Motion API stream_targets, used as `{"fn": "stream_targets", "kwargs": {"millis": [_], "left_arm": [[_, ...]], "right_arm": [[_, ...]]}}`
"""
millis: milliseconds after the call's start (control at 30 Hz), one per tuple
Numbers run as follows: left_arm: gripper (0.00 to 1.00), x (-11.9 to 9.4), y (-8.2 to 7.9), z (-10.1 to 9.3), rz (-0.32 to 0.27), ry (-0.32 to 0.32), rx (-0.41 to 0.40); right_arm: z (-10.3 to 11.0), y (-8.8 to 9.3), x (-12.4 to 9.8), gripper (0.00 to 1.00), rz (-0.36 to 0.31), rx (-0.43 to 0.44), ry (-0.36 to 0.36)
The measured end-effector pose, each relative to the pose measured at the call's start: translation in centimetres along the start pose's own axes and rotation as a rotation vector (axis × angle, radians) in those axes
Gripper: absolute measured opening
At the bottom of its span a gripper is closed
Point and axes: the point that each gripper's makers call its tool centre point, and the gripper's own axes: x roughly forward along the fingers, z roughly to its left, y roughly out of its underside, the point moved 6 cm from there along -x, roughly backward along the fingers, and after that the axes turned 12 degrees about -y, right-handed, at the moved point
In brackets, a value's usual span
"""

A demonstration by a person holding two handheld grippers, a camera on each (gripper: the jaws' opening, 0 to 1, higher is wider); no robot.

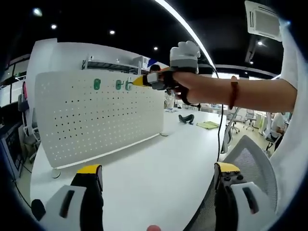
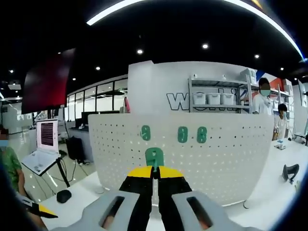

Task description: Insert the hook assembly into the mounting plate slot until the hook locks in place.

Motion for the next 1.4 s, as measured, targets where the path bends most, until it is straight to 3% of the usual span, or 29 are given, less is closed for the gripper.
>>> {"fn": "stream_targets", "kwargs": {"millis": [867, 1400], "left_arm": [[1.0, -0.4, -0.2, 0.7, 0.025, -0.003, 0.024], [1.0, -0.5, 0.0, 1.5, 0.024, -0.013, 0.004]], "right_arm": [[-0.6, -2.0, 3.9, 0.01, -0.049, 0.06, 0.062], [-0.7, -1.5, 6.0, 0.01, -0.032, 0.08, 0.094]]}}
